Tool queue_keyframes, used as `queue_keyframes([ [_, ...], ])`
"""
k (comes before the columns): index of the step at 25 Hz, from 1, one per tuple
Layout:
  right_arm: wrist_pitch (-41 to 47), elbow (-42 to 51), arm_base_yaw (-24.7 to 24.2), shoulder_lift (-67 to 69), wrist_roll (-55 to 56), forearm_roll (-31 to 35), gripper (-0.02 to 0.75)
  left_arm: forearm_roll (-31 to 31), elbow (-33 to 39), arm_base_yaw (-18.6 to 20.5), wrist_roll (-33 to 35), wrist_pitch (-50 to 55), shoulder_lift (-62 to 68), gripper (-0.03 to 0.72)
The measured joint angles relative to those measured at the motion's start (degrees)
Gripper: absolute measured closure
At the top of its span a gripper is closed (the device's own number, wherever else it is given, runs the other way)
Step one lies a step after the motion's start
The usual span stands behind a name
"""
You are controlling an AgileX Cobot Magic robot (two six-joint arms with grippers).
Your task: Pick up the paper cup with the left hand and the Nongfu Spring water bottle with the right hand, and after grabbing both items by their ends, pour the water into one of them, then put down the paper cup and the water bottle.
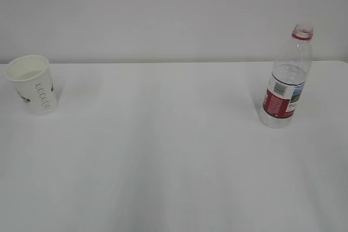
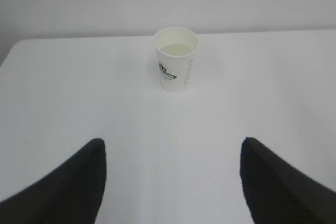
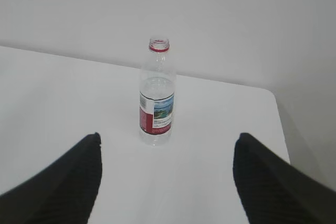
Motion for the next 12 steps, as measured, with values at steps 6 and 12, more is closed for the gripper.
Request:
queue_keyframes([
  [6,7.46,-0.92,0.00,-0.09,0.13,0.00,0.150,-1.18,-1.44,0.00,0.49,6.64,-0.09,0.109],
  [12,13.64,-0.92,0.00,-0.09,0.34,0.00,0.150,-1.85,-2.63,0.00,2.59,12.63,-0.09,0.109],
])
